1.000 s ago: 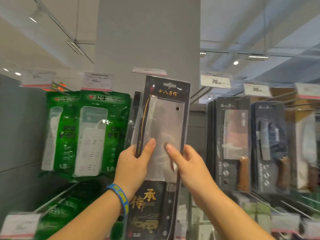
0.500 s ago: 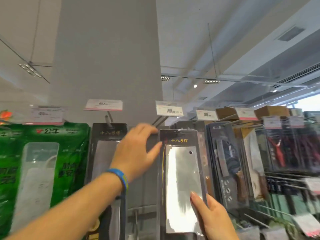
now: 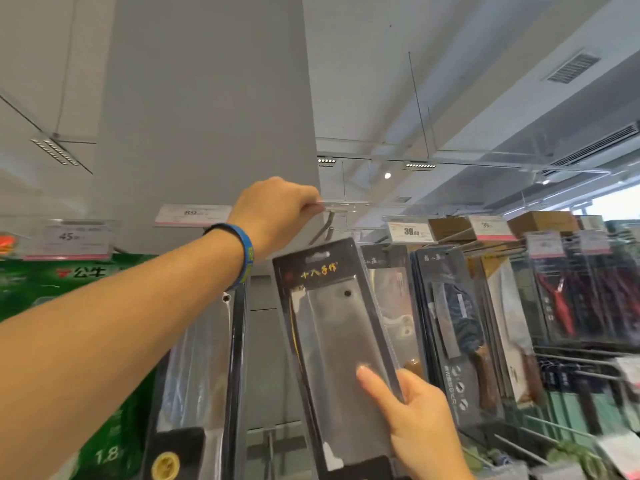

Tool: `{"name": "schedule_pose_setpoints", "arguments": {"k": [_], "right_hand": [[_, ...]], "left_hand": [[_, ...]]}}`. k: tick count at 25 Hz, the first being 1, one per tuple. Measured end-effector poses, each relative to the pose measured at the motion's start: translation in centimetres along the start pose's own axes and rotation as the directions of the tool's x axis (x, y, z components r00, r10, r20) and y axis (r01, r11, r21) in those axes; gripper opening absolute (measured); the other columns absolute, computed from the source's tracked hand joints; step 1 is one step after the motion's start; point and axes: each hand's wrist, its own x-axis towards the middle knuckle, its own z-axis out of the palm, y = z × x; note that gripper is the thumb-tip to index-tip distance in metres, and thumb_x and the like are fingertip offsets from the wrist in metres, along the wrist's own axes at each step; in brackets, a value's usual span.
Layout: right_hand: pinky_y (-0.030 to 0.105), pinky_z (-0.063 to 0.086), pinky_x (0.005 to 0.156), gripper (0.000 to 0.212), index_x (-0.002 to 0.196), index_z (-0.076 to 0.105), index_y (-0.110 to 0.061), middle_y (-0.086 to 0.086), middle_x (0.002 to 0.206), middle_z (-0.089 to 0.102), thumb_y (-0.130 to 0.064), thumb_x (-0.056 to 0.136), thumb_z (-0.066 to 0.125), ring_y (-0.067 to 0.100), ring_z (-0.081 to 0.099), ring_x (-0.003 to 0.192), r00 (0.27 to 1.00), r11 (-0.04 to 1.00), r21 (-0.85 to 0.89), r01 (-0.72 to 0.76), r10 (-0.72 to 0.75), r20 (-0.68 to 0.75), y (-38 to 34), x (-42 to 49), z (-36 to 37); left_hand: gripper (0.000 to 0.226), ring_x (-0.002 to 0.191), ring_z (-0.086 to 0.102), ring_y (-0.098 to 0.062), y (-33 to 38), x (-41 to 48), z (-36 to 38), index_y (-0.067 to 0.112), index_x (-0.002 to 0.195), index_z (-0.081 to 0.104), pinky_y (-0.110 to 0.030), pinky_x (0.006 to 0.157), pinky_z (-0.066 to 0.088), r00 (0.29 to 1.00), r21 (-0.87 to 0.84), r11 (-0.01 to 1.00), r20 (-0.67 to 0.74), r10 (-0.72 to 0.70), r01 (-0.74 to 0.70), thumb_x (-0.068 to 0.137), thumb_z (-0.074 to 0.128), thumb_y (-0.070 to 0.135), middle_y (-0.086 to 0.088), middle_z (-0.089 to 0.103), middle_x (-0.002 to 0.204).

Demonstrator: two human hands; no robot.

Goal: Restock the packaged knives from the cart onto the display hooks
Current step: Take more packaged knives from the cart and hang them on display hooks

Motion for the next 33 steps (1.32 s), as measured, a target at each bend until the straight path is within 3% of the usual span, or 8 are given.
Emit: {"name": "schedule_pose_setpoints", "arguments": {"k": [3,8,12,17,22,24,27,33], "right_hand": [[0.026,0.023,0.052,0.068,0.053,0.027,-0.023,-0.008,0.059,0.021,-0.067,0.063,0.078,0.011,0.024,0.056,0.998,0.999,-0.027,0.044,-0.045,-0.047,-1.8,1.3,1.1],[0.033,0.028,0.057,0.066,0.058,0.034,-0.023,-0.001,0.061,0.029,-0.075,0.064,0.075,0.015,0.031,0.059,1.000,0.999,-0.046,-0.022,0.022,0.007,-1.2,2.2,2.6],[0.033,0.035,0.060,0.068,0.070,0.053,-0.015,0.005,0.066,0.043,-0.080,0.062,0.070,0.015,0.043,0.062,0.994,0.994,-0.071,-0.078,0.083,0.073,-0.8,2.4,2.2],[0.017,0.027,0.039,0.062,0.052,0.036,-0.020,-0.007,0.047,0.037,-0.067,0.066,0.073,0.008,0.033,0.041,0.983,0.992,0.050,-0.116,0.122,-0.134,-0.5,2.0,1.6],[0.013,0.035,0.039,0.058,0.045,0.048,-0.020,-0.008,0.044,0.052,-0.059,0.079,0.075,0.003,0.046,0.038,0.988,0.985,0.095,-0.142,0.147,-0.055,-0.2,1.7,1.9],[0.013,0.037,0.043,0.059,0.044,0.053,-0.020,-0.010,0.046,0.054,-0.060,0.082,0.073,0.002,0.051,0.042,0.992,0.989,0.070,-0.127,0.128,-0.007,-0.6,1.6,2.1],[0.020,0.033,0.045,0.062,0.058,0.041,-0.020,-0.007,0.050,0.046,-0.071,0.076,0.072,0.008,0.042,0.045,0.995,0.995,-0.017,-0.095,0.095,0.013,-1.8,1.9,1.8],[0.029,0.027,0.052,0.068,0.060,0.028,-0.022,-0.013,0.042,0.030,-0.077,0.071,0.067,0.007,0.028,0.041,0.997,0.989,-0.126,-0.082,0.083,0.002,-2.1,1.7,0.1]], "left_hand": [[0.036,0.077,0.051,-0.023,-0.4,0.0,-0.6,0.029,0.107,0.071,-0.031,0.062,0.041,0.997,-0.052,0.999,0.082,0.000,0.004,0.102,0.043,0.050,0.003,0.065,0.080],[0.036,0.081,0.062,-0.022,-0.4,-0.3,-1.1,0.036,0.116,0.072,-0.038,0.070,0.056,0.989,-0.149,0.986,0.139,-0.049,0.070,0.099,0.045,0.053,0.004,0.074,0.095],[0.033,0.080,0.063,-0.020,-0.2,-0.4,-1.0,0.038,0.118,0.071,-0.038,0.072,0.057,0.984,-0.143,0.985,0.162,-0.073,0.097,0.099,0.047,0.052,0.004,0.074,0.101],[0.034,0.096,0.065,-0.021,-0.3,-0.7,-0.9,0.037,0.120,0.070,-0.038,0.080,0.056,0.980,-0.181,0.976,0.177,-0.092,0.124,0.099,0.048,0.052,0.005,0.074,0.112],[0.034,0.071,0.056,-0.015,-0.1,-0.3,-0.7,0.039,0.118,0.071,-0.036,0.072,0.056,0.982,-0.154,0.980,0.160,-0.101,0.126,0.099,0.046,0.054,0.004,0.074,0.109],[0.032,0.073,0.057,-0.017,0.0,-0.4,-0.7,0.041,0.117,0.071,-0.037,0.072,0.056,0.980,-0.147,0.980,0.162,-0.113,0.137,0.099,0.047,0.054,0.005,0.074,0.110],[0.031,0.084,0.064,-0.021,0.2,-0.6,-0.8,0.041,0.117,0.071,-0.037,0.074,0.057,0.979,-0.142,0.979,0.162,-0.121,0.145,0.099,0.048,0.052,0.004,0.074,0.110],[0.033,0.107,0.065,-0.023,0.6,-1.0,-1.0,0.039,0.125,0.066,-0.028,0.079,0.051,0.971,-0.095,0.983,0.196,-0.134,0.155,0.100,0.049,0.050,0.006,0.070,0.123]]}}
